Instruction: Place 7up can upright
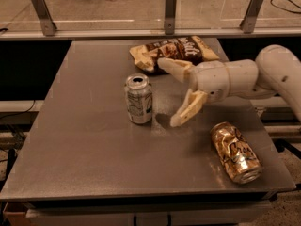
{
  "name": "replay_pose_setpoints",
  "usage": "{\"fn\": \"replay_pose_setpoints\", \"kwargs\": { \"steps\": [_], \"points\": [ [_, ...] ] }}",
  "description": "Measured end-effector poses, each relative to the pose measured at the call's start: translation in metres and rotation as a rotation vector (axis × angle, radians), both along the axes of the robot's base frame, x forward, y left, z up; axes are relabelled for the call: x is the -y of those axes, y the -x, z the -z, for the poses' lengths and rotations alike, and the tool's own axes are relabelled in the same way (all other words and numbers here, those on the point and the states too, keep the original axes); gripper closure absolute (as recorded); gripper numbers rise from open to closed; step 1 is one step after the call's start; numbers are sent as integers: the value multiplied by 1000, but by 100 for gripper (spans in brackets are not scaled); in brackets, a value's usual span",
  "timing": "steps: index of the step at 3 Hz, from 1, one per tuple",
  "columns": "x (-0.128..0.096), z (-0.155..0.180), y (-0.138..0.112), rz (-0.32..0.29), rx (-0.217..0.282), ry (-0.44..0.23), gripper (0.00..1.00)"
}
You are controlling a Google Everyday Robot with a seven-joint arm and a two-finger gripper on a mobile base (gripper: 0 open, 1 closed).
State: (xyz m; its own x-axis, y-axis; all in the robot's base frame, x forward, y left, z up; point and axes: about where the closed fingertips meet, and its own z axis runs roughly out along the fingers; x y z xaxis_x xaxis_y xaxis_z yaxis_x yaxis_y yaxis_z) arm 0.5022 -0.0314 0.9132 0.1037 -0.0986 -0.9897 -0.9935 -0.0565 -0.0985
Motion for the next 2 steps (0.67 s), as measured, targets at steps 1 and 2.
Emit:
{"fn": "replay_pose_setpoints", "kwargs": {
  "steps": [1, 2],
  "points": [
    [47, -28, 12, 88, 29, 48, 0],
    [52, -31, 14, 97, 33, 51, 0]
  ]
}}
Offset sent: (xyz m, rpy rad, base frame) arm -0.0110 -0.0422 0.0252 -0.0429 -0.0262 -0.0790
